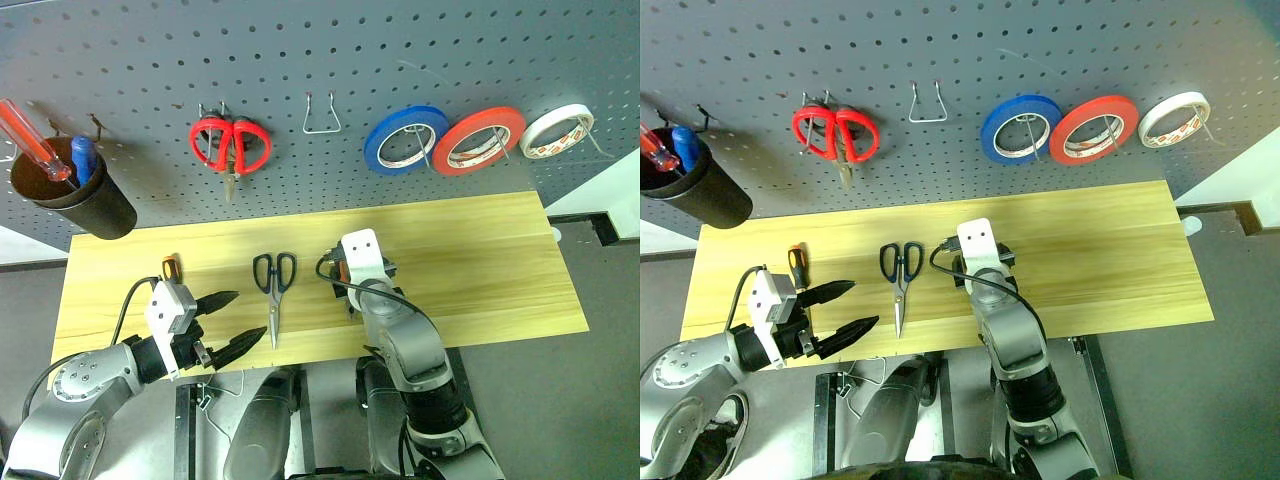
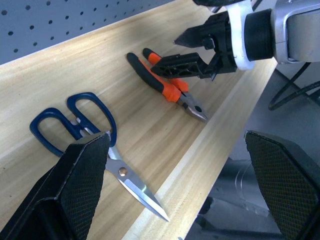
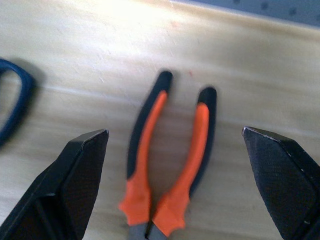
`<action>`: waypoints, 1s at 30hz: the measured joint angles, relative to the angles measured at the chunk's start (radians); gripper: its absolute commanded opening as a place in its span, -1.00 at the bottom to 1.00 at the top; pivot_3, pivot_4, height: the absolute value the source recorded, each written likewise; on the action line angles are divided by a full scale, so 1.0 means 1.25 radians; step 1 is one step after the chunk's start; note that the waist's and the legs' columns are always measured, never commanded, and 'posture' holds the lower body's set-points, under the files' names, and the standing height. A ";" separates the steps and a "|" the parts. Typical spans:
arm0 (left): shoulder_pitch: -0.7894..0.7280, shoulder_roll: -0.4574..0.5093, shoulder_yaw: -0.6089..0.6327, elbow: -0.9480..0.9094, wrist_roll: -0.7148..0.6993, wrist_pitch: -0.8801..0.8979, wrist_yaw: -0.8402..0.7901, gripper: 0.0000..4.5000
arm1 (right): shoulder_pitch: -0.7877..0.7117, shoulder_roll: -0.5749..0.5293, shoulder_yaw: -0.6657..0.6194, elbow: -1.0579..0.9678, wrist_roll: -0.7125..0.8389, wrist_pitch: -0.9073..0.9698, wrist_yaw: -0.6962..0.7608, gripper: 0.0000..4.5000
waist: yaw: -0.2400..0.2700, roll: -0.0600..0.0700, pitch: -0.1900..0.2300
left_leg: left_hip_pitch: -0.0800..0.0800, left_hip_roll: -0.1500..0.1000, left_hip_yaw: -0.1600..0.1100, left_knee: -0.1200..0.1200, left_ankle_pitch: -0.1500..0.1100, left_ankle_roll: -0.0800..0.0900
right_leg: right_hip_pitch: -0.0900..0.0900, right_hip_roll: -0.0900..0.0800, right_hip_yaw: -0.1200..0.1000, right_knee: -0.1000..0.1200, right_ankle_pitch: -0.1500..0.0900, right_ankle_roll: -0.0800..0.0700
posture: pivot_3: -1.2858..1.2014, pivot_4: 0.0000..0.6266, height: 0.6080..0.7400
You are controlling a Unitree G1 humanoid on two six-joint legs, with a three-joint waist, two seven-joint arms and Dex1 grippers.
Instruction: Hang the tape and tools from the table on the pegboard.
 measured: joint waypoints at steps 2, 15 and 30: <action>0.002 0.001 0.000 0.000 0.000 0.000 -0.002 1.00 | -0.026 0.030 -0.033 0.004 0.000 0.027 -0.024 0.99 | -0.001 0.000 0.004 | 0.000 0.000 0.000 0.000 0.000 0.000 | -0.001 0.000 0.000 0.001 0.000 0.000 | 0.06 0.46 0.55; -0.002 0.004 0.000 0.000 0.000 0.008 -0.014 1.00 | -0.030 0.030 -0.039 0.004 0.042 0.096 -0.066 0.99 | -0.001 0.001 0.009 | -0.001 0.000 0.001 -0.003 0.002 -0.003 | -0.003 0.000 0.000 0.000 0.000 0.000 | 0.05 0.47 0.55; -0.002 0.004 -0.002 0.001 0.002 0.008 -0.015 1.00 | -0.031 0.029 -0.035 -0.002 0.080 0.138 -0.042 0.99 | -0.001 0.001 0.010 | -0.001 0.000 0.001 -0.004 0.002 -0.004 | -0.003 0.000 0.000 0.000 0.000 0.000 | 0.05 0.48 0.55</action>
